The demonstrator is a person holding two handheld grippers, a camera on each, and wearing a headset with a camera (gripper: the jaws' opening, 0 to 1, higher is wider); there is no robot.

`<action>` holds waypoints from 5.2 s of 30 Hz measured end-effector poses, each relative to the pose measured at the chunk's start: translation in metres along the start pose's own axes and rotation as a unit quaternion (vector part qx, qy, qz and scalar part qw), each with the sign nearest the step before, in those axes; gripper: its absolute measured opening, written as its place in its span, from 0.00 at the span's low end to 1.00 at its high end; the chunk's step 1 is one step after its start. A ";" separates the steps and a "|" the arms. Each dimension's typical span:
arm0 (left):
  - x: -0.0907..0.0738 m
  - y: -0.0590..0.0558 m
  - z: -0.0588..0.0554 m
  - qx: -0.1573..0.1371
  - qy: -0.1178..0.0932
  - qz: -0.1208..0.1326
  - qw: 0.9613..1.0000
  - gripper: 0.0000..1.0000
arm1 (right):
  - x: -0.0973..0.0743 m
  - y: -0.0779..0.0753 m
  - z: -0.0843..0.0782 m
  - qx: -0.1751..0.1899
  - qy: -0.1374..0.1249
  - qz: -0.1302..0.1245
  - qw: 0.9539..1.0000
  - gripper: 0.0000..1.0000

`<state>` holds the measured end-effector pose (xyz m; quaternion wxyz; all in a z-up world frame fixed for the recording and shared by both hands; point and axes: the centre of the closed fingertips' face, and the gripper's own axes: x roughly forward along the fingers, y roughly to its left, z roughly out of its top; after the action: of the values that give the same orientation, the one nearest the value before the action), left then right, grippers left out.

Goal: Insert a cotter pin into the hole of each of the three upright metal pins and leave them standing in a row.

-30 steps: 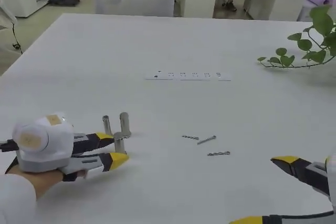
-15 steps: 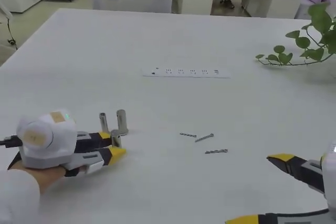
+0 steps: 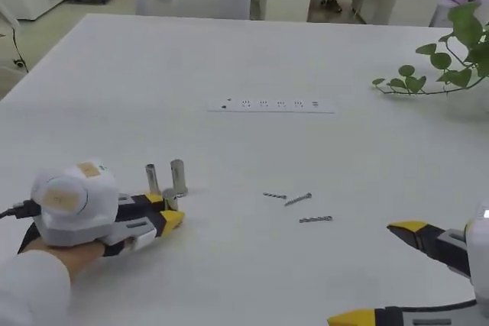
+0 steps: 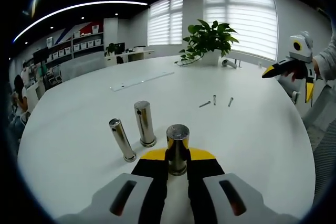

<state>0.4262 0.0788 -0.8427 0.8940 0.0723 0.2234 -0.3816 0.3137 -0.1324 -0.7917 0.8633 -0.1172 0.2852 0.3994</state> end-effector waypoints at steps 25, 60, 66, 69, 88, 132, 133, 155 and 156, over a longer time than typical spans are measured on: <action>-0.025 -0.043 -0.005 -0.002 0.017 0.054 0.998 0.10 | 0.001 0.005 0.008 -0.003 -0.025 0.009 1.000 0.97; -0.019 -0.081 -0.016 -0.044 0.001 0.096 0.994 0.10 | 0.002 0.009 0.009 -0.003 -0.035 0.016 0.999 0.97; -0.018 -0.081 -0.016 -0.038 -0.008 0.102 0.994 0.10 | 0.001 0.008 0.009 -0.004 -0.035 0.015 0.999 0.97; -0.017 -0.082 -0.015 -0.035 -0.010 0.101 0.994 0.10 | 0.001 0.008 0.009 -0.004 -0.036 0.015 0.999 0.97; -0.019 -0.082 -0.013 -0.034 -0.017 0.069 0.997 0.23 | -0.001 0.007 0.010 -0.006 -0.035 0.013 0.999 0.97; -0.101 -0.103 0.031 -0.039 -0.075 -0.121 0.989 0.82 | 0.004 0.001 0.007 -0.007 -0.021 0.019 1.000 0.97; -0.102 -0.103 0.030 -0.040 -0.075 -0.120 0.989 0.82 | 0.005 0.001 0.006 -0.007 -0.020 0.019 1.000 0.97; -0.113 -0.106 0.026 -0.041 -0.079 -0.118 0.989 0.81 | 0.026 -0.052 0.000 -0.057 0.044 0.040 0.997 0.79; -0.113 -0.106 0.026 -0.041 -0.080 -0.118 0.989 0.81 | 0.028 -0.054 0.000 -0.063 0.049 0.042 0.996 0.77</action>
<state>0.2906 0.0709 -0.7635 0.8599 -0.0221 0.1737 -0.4794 0.3685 -0.1506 -0.8096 0.8218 -0.1792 0.3060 0.4460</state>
